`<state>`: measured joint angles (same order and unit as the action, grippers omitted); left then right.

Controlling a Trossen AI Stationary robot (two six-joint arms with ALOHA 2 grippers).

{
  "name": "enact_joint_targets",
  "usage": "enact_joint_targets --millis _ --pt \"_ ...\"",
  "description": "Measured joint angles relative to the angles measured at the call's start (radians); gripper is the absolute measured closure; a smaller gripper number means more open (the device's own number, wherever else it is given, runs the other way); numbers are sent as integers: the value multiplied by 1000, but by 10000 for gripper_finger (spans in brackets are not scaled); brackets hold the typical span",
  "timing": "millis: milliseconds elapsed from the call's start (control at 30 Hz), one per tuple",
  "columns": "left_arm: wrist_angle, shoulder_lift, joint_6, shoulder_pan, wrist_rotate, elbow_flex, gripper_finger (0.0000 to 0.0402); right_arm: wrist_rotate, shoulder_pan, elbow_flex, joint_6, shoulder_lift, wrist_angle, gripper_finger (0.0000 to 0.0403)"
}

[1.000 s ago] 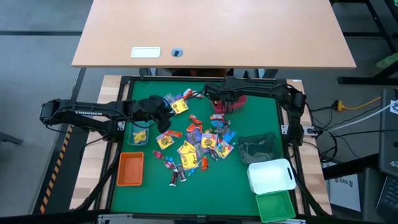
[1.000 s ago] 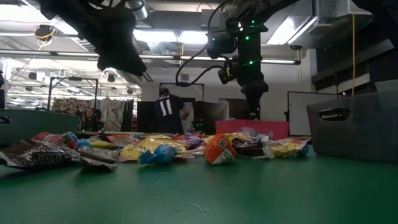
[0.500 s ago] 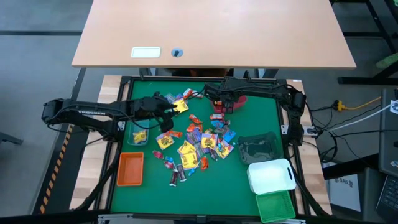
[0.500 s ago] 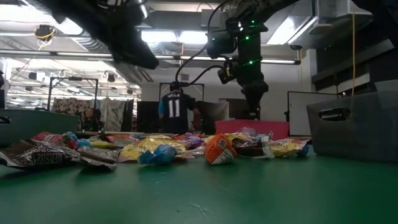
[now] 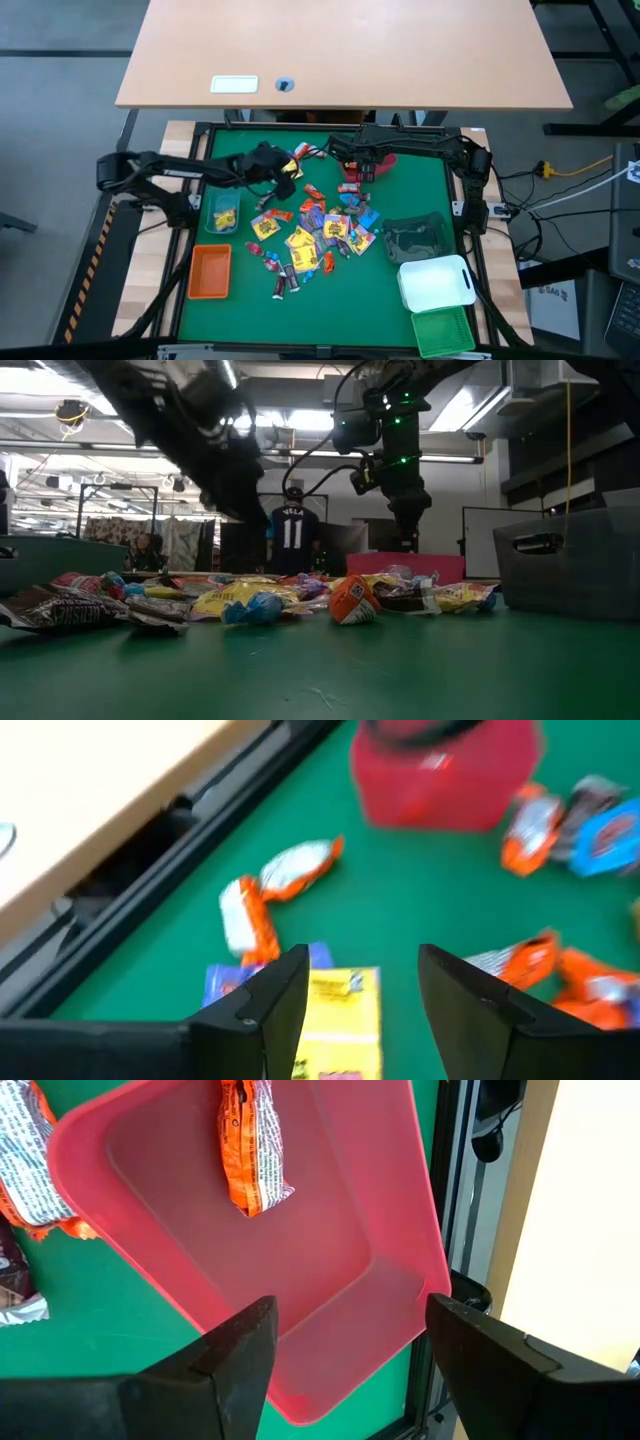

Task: Sort candy
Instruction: Put the yellow candy into the blue bin

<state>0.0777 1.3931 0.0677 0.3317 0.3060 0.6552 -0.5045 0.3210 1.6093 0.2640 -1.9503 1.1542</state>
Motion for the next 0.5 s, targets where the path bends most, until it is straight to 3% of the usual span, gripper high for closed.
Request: enact_joint_targets --millis 500 --pt "-2 203 0 71 -38 0 227 0 0 0 0 0 0 148"
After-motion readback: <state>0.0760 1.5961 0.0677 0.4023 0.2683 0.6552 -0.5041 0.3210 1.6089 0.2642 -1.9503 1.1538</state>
